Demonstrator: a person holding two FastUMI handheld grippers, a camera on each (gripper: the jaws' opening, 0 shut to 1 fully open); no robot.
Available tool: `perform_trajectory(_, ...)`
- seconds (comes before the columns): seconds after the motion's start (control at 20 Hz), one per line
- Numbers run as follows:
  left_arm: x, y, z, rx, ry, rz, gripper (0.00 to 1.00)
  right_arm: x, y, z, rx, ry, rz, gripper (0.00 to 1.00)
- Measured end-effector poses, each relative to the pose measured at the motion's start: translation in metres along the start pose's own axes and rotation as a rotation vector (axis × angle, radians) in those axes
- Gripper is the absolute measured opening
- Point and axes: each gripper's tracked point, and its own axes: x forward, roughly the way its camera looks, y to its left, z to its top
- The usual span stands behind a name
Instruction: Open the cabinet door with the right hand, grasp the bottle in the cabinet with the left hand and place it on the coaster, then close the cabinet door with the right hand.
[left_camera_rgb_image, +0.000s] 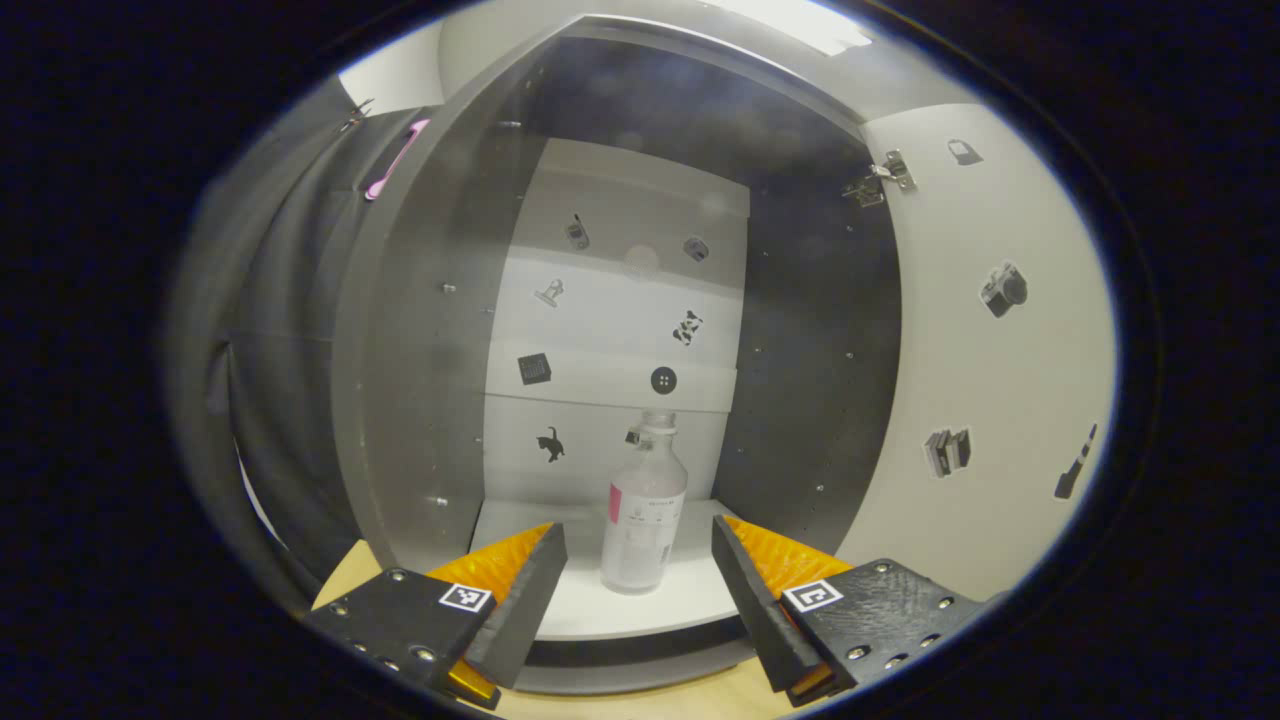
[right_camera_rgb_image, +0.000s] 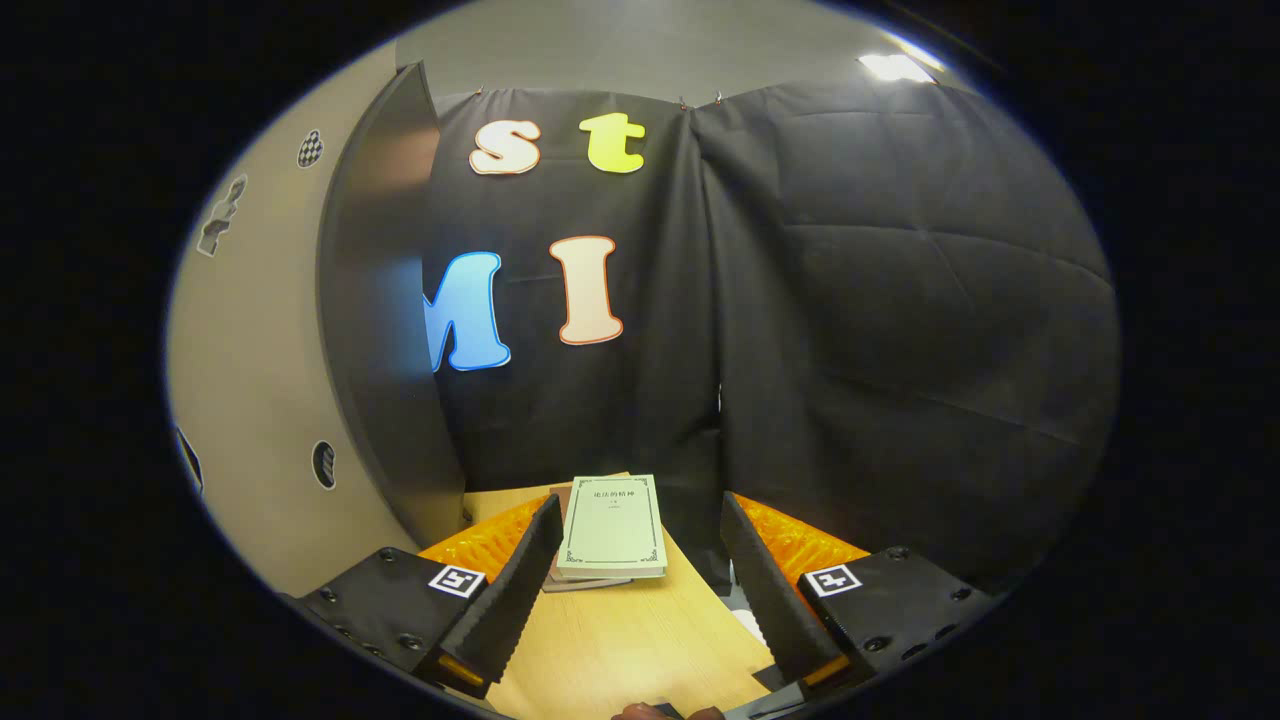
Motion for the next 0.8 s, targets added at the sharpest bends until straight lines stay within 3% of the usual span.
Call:
perform_trajectory(0.35,0.048,-0.017,0.002,0.108,-0.017,-0.031,0.90,0.010,-0.011,-0.007,0.026,0.039,0.004,1.00)
perform_trajectory(0.8,0.103,-0.018,-0.017,0.103,-0.002,-0.033,0.90,0.023,-0.020,-0.015,0.030,0.079,-0.005,1.00)
